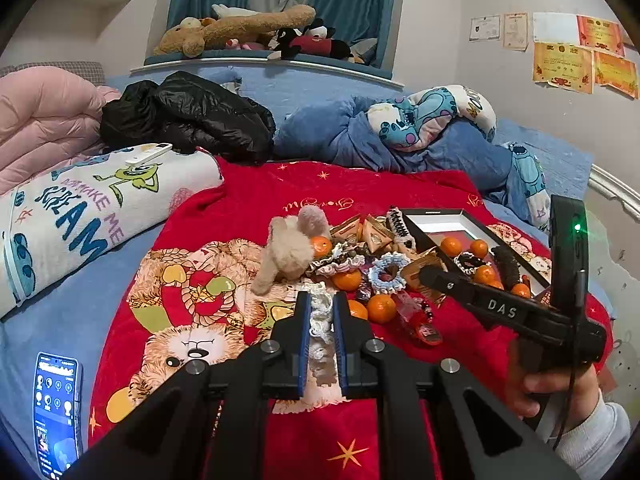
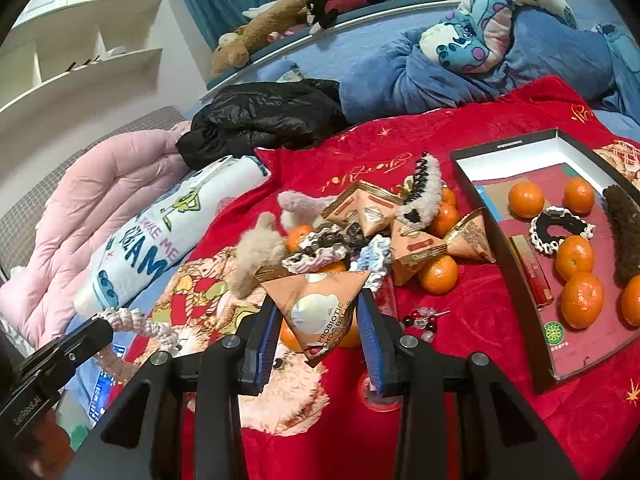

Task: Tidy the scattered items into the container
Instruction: 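Carry the scrunchie in the left gripper while the right gripper carries the candy packet to the black box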

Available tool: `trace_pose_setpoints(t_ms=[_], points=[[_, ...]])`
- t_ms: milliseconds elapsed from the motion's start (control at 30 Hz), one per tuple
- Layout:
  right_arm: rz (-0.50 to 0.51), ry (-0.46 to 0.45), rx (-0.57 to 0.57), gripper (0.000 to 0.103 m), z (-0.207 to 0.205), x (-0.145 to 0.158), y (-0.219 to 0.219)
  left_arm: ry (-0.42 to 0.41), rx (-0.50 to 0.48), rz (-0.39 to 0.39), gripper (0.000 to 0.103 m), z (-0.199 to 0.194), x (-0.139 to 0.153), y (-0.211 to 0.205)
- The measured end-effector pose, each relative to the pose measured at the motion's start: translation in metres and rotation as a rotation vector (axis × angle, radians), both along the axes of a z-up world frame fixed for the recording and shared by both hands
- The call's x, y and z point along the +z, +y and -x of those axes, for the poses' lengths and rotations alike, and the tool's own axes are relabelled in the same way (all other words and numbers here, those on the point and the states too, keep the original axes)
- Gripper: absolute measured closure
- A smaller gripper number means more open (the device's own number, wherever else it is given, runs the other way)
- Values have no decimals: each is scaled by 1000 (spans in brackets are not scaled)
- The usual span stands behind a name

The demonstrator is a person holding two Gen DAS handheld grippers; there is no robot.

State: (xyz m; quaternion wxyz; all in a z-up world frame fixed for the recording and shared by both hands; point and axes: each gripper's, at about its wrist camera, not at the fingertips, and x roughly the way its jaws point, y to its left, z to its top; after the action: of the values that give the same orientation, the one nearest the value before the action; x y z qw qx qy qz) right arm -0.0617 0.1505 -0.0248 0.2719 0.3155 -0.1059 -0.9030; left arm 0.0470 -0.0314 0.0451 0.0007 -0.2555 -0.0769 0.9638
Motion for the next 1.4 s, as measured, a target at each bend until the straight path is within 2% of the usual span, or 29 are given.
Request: trace_pose_setpoints(t_ms=[233,433,733,1000,1133,1400], points=[[-5,1,-9,67,-6,3,8,6,-15,0,92,-1,6,15],[-9,2,-48,67,-9,9,34,4,-52,12,92,4,8,41],[-39,28,-162,67,-23,22,95,15,-159,12,92,11,15,101],[-30,57,-277,67,-39,39,153,16,-253,-27,92,22,17,157],[-29,56,-312,67,-44,41,172,23,-302,-11,92,27,11,189],[-35,40,-336,67,-50,39,197,13,-356,-53,92,39,3,225]])
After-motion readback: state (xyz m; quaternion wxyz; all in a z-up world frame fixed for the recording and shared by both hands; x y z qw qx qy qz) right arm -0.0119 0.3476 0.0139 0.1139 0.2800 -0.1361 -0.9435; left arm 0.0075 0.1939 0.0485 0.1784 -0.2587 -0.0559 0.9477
